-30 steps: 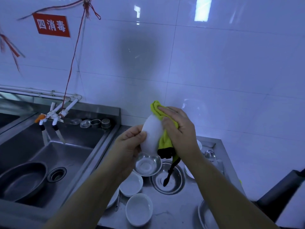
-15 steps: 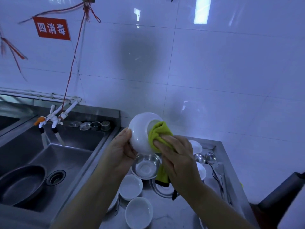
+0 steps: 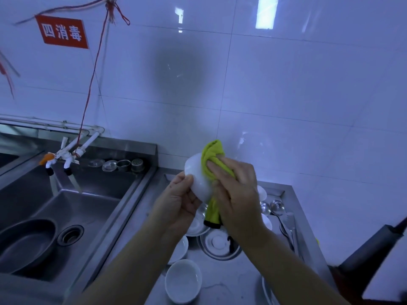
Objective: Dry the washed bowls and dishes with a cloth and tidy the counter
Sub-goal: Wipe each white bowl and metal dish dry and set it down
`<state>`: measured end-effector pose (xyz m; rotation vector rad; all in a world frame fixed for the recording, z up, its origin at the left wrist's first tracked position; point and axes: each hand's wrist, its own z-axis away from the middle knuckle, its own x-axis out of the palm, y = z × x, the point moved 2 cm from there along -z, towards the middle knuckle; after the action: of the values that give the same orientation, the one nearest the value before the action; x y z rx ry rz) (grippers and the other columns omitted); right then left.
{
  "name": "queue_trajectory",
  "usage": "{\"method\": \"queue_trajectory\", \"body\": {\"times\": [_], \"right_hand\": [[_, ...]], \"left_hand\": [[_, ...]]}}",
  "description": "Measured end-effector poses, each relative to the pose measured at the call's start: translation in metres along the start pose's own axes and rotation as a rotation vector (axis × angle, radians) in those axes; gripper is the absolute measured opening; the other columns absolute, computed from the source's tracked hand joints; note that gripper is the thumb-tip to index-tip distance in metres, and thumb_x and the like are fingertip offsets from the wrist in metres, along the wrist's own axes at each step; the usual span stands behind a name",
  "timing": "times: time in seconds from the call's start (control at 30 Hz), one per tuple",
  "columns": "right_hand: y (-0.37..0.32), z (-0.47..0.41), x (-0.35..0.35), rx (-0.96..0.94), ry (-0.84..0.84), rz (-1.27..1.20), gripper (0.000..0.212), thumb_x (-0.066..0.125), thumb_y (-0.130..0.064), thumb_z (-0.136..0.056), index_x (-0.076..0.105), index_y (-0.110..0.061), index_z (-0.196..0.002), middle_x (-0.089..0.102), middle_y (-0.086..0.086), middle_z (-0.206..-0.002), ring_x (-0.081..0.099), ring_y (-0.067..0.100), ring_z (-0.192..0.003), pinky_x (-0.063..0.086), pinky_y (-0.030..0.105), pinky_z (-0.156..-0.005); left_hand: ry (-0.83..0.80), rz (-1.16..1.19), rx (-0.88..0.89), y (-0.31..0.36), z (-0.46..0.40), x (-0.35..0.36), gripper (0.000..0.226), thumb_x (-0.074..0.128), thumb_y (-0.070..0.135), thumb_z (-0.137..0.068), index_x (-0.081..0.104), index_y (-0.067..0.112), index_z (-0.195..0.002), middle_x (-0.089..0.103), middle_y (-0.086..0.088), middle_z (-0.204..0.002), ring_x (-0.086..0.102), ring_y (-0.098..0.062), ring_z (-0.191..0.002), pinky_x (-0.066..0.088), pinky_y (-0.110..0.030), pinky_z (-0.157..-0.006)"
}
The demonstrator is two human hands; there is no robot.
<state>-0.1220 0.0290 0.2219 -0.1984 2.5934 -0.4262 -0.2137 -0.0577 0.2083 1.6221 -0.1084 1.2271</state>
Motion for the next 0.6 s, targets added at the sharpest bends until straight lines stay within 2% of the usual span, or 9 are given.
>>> {"method": "queue_trajectory", "body": {"times": [0.07, 0.13, 0.2, 0.3, 0.37, 0.43, 0.47, 0.53, 0.6], "right_hand": [[-0.010, 0.004, 0.012, -0.066, -0.034, 0.138, 0.034, 0.045, -0.029, -0.096, 0.065, -0.022, -0.122, 0.058, 0.004, -0.130, 0.051, 0.028, -0.112, 0.041, 0.046, -0.088], [-0.012, 0.013, 0.019, -0.109, -0.039, 0.202, 0.033, 0.045, -0.029, -0.096, 0.065, -0.024, -0.123, 0.057, 0.005, -0.132, 0.051, 0.028, -0.117, 0.040, 0.048, -0.088], [-0.006, 0.025, 0.021, -0.170, -0.005, 0.199, 0.031, 0.046, -0.028, -0.099, 0.065, -0.024, -0.122, 0.056, 0.006, -0.132, 0.050, 0.028, -0.120, 0.040, 0.050, -0.090], [0.005, 0.043, 0.023, -0.180, 0.058, 0.129, 0.030, 0.041, -0.027, -0.102, 0.061, -0.022, -0.123, 0.049, 0.008, -0.134, 0.047, 0.030, -0.122, 0.040, 0.049, -0.095], [0.011, 0.050, 0.024, -0.085, 0.095, 0.042, 0.030, 0.036, -0.026, -0.102, 0.054, -0.021, -0.126, 0.043, 0.008, -0.136, 0.043, 0.029, -0.122, 0.037, 0.044, -0.101], [0.016, 0.049, 0.022, 0.068, 0.112, -0.103, 0.032, 0.036, -0.027, -0.101, 0.052, -0.024, -0.129, 0.041, 0.003, -0.137, 0.043, 0.027, -0.122, 0.034, 0.040, -0.104], [0.018, 0.046, 0.020, 0.149, 0.110, -0.196, 0.032, 0.038, -0.026, -0.100, 0.053, -0.026, -0.128, 0.043, 0.000, -0.136, 0.043, 0.026, -0.123, 0.035, 0.038, -0.105], [0.022, 0.038, 0.017, 0.297, 0.084, -0.360, 0.032, 0.042, -0.017, -0.097, 0.055, -0.022, -0.126, 0.048, 0.000, -0.131, 0.046, 0.016, -0.122, 0.036, 0.029, -0.104], [0.029, 0.030, 0.012, 0.402, 0.022, -0.434, 0.034, 0.043, -0.008, -0.093, 0.058, -0.013, -0.124, 0.054, 0.009, -0.126, 0.050, 0.003, -0.116, 0.037, 0.017, -0.100]], "left_hand": [[0.024, 0.031, -0.028, -0.005, 0.001, 0.004, 0.021, 0.044, 0.014, -0.093, 0.053, 0.006, -0.110, 0.062, -0.010, -0.088, 0.061, -0.018, -0.077, 0.055, -0.026, -0.068], [0.071, 0.091, -0.073, -0.007, 0.001, 0.001, 0.028, 0.044, 0.017, -0.093, 0.049, 0.006, -0.118, 0.056, -0.012, -0.093, 0.055, -0.019, -0.082, 0.048, -0.029, -0.079], [0.100, 0.164, -0.129, -0.005, 0.003, -0.004, 0.028, 0.041, 0.018, -0.096, 0.052, 0.000, -0.113, 0.057, -0.013, -0.092, 0.056, -0.020, -0.082, 0.046, -0.032, -0.085], [0.139, 0.255, -0.153, -0.004, 0.006, -0.011, 0.030, 0.039, 0.017, -0.098, 0.058, -0.006, -0.097, 0.068, -0.018, -0.084, 0.067, -0.023, -0.076, 0.057, -0.036, -0.071], [0.162, 0.284, -0.152, -0.004, 0.008, -0.013, 0.028, 0.040, 0.016, -0.098, 0.058, -0.004, -0.099, 0.067, -0.019, -0.092, 0.064, -0.027, -0.087, 0.054, -0.044, -0.076], [0.157, 0.269, -0.142, -0.002, 0.009, -0.017, 0.025, 0.041, 0.015, -0.097, 0.060, -0.002, -0.100, 0.069, -0.017, -0.094, 0.062, -0.026, -0.093, 0.049, -0.045, -0.085], [0.140, 0.234, -0.135, 0.000, 0.008, -0.020, 0.025, 0.042, 0.015, -0.096, 0.061, -0.001, -0.100, 0.071, -0.015, -0.091, 0.064, -0.025, -0.091, 0.051, -0.044, -0.085], [0.092, 0.115, -0.121, 0.003, 0.007, -0.028, 0.024, 0.042, 0.014, -0.096, 0.062, 0.002, -0.101, 0.072, -0.011, -0.088, 0.068, -0.020, -0.083, 0.057, -0.037, -0.077], [0.047, -0.040, -0.111, 0.002, 0.004, -0.034, 0.026, 0.038, 0.013, -0.097, 0.058, 0.003, -0.109, 0.068, -0.010, -0.094, 0.066, -0.018, -0.081, 0.057, -0.029, -0.070]]}}
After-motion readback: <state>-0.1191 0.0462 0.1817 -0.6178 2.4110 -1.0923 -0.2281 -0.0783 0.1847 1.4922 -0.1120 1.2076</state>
